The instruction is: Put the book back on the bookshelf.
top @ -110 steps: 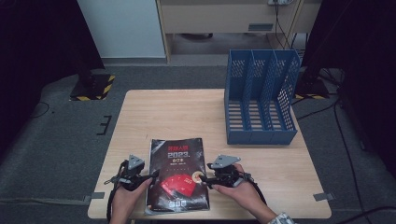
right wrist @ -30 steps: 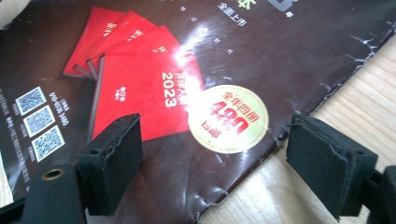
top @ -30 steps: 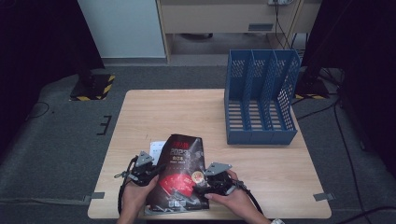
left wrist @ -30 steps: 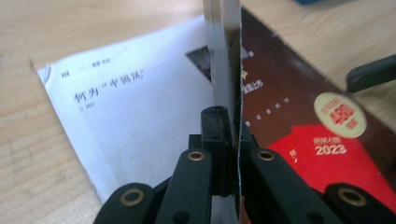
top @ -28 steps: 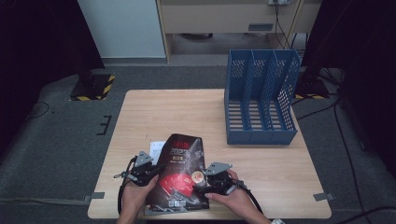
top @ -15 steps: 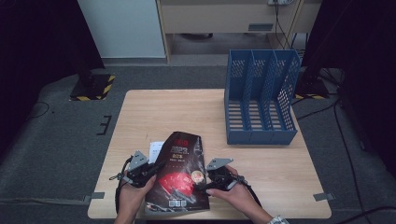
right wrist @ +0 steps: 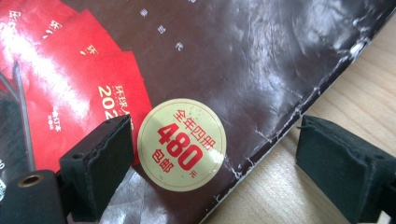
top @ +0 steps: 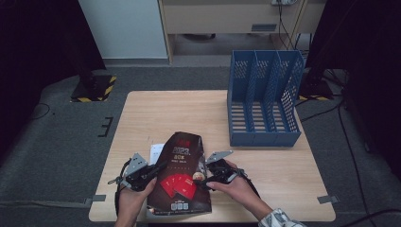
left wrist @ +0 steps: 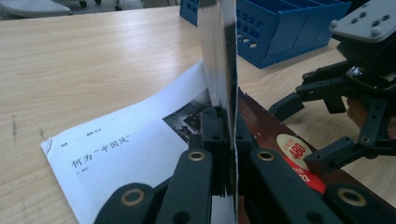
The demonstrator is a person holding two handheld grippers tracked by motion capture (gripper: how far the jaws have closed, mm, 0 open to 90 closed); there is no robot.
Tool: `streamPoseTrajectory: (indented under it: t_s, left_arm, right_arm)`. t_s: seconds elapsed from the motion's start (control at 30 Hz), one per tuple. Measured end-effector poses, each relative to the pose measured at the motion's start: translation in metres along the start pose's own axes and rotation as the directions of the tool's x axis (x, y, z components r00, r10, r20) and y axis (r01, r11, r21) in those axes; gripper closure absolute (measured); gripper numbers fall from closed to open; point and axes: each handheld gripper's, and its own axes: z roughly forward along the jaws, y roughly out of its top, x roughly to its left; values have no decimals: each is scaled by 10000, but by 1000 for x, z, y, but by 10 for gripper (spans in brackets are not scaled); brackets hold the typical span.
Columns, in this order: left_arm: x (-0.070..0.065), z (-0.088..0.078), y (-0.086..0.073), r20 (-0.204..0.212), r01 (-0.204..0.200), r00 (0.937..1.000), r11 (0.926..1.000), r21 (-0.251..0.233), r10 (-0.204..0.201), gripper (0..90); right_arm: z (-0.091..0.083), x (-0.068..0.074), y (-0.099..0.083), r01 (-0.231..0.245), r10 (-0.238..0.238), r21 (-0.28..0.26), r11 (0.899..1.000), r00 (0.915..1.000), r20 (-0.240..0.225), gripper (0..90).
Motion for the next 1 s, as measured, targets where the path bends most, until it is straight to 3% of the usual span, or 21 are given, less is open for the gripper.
streamPoseTrajectory:
  t_s: [0.27,0.43,0.57,0.63,0.7,0.77,0.87,1.0]
  left_arm:
    - [0,-2,1,72,38,10000,9997,-234,-37,894]
    - [5,0,-2,-10,216,9998,9997,-80,-216,891]
    - [9,5,-8,-426,311,9987,9973,660,-284,868]
    - [10,7,-9,-523,386,9980,9963,768,-347,848]
    - [13,9,-12,-783,380,9965,9914,1254,-283,840]
    - [14,10,-13,-905,375,9956,9892,1418,-248,833]
    - [18,10,-15,-1429,384,9896,9870,1562,-159,738]
    - [24,7,-15,-1649,482,9861,9857,1617,-212,616]
  right_arm:
    - [4,-3,4,-156,163,178,9997,9989,-440,137]
    - [5,-1,6,-160,173,260,9995,9984,-530,139]
    - [6,-1,4,-35,41,130,9999,9989,-469,141]
    - [6,0,3,-19,22,66,10000,9990,-451,143]
    - [7,1,1,31,-35,-121,9999,9993,-380,146]
    - [7,1,1,69,-74,-136,9999,9994,-343,146]
    - [7,2,0,195,-199,-163,9997,9995,-239,146]
    - [7,2,-1,187,-192,-193,9996,9995,-255,146]
